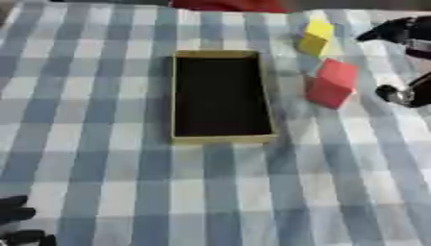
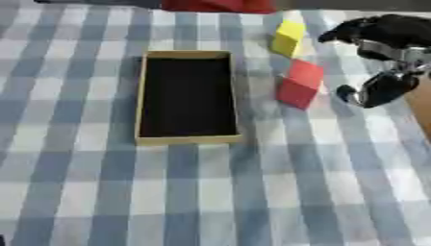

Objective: Pick up objects on the table and place them in the box.

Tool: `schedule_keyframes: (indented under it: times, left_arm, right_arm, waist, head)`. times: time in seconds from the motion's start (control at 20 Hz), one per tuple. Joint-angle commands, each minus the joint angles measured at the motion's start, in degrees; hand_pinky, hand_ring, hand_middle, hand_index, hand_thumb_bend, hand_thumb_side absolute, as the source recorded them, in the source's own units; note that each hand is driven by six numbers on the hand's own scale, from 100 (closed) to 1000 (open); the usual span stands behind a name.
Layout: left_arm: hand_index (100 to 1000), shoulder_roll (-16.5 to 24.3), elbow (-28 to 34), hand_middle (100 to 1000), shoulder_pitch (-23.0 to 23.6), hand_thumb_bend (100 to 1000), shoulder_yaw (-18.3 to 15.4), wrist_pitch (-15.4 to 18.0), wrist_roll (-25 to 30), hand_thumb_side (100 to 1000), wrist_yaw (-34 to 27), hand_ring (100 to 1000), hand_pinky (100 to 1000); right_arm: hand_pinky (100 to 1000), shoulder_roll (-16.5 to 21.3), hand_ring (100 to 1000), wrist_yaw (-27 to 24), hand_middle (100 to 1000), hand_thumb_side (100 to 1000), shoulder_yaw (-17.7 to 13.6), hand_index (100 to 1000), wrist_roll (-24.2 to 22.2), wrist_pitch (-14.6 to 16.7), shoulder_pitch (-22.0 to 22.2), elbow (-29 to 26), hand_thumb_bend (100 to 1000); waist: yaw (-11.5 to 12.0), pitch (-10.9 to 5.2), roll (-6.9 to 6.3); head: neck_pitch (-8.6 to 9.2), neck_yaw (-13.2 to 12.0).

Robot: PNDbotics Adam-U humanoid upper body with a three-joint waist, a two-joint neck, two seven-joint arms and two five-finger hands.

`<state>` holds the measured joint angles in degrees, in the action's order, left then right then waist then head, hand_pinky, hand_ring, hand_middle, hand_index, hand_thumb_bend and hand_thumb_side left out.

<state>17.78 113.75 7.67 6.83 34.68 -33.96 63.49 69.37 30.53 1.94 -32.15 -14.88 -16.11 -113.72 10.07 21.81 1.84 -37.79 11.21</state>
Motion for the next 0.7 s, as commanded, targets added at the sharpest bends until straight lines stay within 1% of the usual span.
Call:
schedule_keyframes:
  times: [0.05, 0.15, 0.3, 0.45, 0.6, 0.65, 0.7]
  left_arm:
    - [439, 1.4, 0.8, 572, 0.0, 100, -0.5, 3.3, -3.2, 162, -0.3, 689, 646]
    - [439, 1.4, 0.8, 572, -0.1, 100, -0.5, 3.3, -3.1, 161, -0.4, 689, 646]
    - [439, 1.5, 0.8, 572, -0.1, 100, -0.6, 3.2, -3.1, 160, -0.6, 689, 646]
    - [439, 1.6, 0.8, 572, -0.2, 100, -0.6, 3.3, -3.0, 159, -0.8, 689, 646]
    - [439, 1.7, 0.8, 572, -0.3, 100, -0.6, 3.3, -2.9, 159, -1.0, 690, 646]
    - [439, 1.7, 0.8, 572, -0.3, 100, -0.6, 3.3, -2.9, 159, -1.1, 690, 646]
    - [439, 1.8, 0.8, 572, -0.4, 100, -0.7, 3.3, -2.8, 159, -1.2, 690, 646]
  right_arm:
    - [917, 1.9, 945, -0.5, 916, 126, -0.4, 1000, 1.1, -0.2, -0.3, -0.9, 269]
    - [916, 1.8, 945, -0.4, 914, 158, -0.3, 1000, 1.5, -0.2, -0.3, -0.9, 262]
    - [915, 1.7, 944, -0.4, 911, 170, -0.1, 1000, 2.0, -0.3, -0.4, -0.9, 252]
    - [913, 1.5, 945, -0.8, 905, 224, 0.2, 1000, 2.5, -0.7, -0.7, -0.9, 207]
    - [909, 1.3, 943, -1.8, 902, 301, 0.7, 1000, 2.4, -1.5, -0.9, -0.9, 182]
    - [904, 1.2, 939, -2.2, 900, 339, 0.9, 1000, 2.1, -1.9, -1.0, -0.9, 159]
    - [904, 1.1, 939, -2.6, 900, 339, 1.1, 1000, 1.8, -2.3, -1.1, -0.9, 159]
  waist:
    - [0.0, -1.07, 0.00]
    - [0.1, -1.12, 0.06]
    - [0.2, -1.19, 0.13]
    - [0.3, -1.29, 0.21]
    - [0.4, -1.39, 0.35]
    - [0.5, -1.41, 0.41]
    - [0.5, -1.43, 0.45]
  head:
    - [-0.46, 0.0]
    - [-0.46, 0.0]
    - [-0.59, 0.0]
    - [-0.71, 0.0]
    - [-0.85, 0.0]
    - [-0.83, 0.1]
    - [-0.80, 0.1]
